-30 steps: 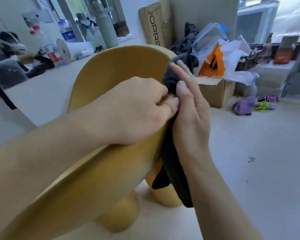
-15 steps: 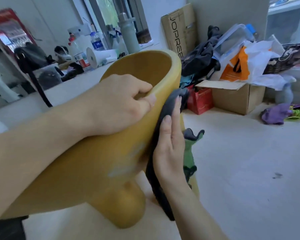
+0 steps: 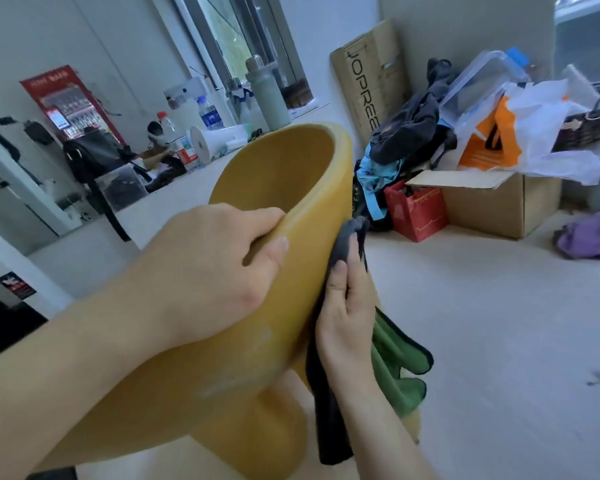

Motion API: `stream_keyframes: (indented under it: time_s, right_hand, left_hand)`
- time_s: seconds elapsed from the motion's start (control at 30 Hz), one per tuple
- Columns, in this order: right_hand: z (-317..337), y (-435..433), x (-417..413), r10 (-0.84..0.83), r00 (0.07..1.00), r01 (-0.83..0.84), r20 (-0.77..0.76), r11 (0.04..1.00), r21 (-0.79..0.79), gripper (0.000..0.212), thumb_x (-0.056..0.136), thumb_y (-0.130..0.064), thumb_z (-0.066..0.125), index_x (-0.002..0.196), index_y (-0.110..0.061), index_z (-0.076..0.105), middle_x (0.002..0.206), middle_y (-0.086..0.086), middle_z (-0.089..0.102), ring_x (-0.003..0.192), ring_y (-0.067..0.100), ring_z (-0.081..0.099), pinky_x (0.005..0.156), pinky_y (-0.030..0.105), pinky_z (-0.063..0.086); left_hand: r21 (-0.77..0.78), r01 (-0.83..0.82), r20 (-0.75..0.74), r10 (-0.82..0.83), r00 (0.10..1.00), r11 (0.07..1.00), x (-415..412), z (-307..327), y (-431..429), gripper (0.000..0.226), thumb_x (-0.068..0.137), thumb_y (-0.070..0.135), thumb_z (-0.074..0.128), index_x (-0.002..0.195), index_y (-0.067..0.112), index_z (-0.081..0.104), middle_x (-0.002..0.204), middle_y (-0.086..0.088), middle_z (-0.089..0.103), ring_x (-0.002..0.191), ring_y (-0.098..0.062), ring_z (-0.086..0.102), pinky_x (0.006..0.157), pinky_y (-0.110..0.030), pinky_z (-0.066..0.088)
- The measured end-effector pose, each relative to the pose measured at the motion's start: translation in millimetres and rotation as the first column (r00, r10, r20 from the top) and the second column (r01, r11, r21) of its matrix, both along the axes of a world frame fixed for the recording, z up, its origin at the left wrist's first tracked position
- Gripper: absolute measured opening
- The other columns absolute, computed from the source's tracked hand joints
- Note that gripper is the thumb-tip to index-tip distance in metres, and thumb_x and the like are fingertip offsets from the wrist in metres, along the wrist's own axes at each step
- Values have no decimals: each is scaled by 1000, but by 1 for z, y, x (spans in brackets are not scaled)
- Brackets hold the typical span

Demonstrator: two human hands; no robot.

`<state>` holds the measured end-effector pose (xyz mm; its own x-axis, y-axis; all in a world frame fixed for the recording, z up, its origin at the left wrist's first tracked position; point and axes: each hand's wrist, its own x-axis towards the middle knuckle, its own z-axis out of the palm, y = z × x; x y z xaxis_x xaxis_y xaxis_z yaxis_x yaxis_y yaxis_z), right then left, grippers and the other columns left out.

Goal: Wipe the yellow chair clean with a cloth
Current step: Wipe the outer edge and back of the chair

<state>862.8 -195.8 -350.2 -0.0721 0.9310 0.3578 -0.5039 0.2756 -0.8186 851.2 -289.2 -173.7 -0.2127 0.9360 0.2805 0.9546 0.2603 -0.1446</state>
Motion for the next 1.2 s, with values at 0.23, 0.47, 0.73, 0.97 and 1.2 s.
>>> stream_keyframes:
  time_s: [0.23,0.47,0.73,0.97,1.2]
  right_hand:
    - [60,10,7,-217,975,219,-41,919,327,35,100,-20,37,125,-18,61,134,-13,52,128,11,45,108,20,27]
    - [73,51,5,79,994,-73,-78,994,82,37,102,-21,33,132,-22,55,150,-7,42,134,-3,36,110,16,24]
    - [10,25,-7,-74,991,65,109,994,85,48,101,-32,28,149,-32,29,149,-19,33,131,-11,29,117,31,25]
    - [-59,-13,-29,-259,942,234,212,962,138,50,101,-26,29,150,-18,30,157,-3,29,146,10,23,117,33,22]
    - [-20,-2,-18,-100,993,101,58,995,-22,55,93,-11,33,145,-29,35,149,-14,34,143,8,28,119,30,23]
  left_hand:
    - [53,9,98,-15,995,999,-3,2,-1,46,81,52,33,101,23,63,88,5,66,84,-16,59,77,-44,47]
    - [64,-3,43,0,999,998,-2,-2,3,47,80,49,29,99,24,64,90,5,66,84,-17,58,77,-41,48]
    - [81,-27,40,23,999,996,-4,-5,-8,46,89,57,29,129,46,49,90,14,62,83,-15,56,68,-28,41]
    - [95,-15,57,9,998,995,-2,-8,-8,42,92,47,39,133,40,49,80,15,62,74,-14,51,70,-27,35]
    - [8,-49,61,48,997,999,-3,-10,-20,48,92,55,27,139,50,31,115,10,64,95,-18,62,84,-31,44]
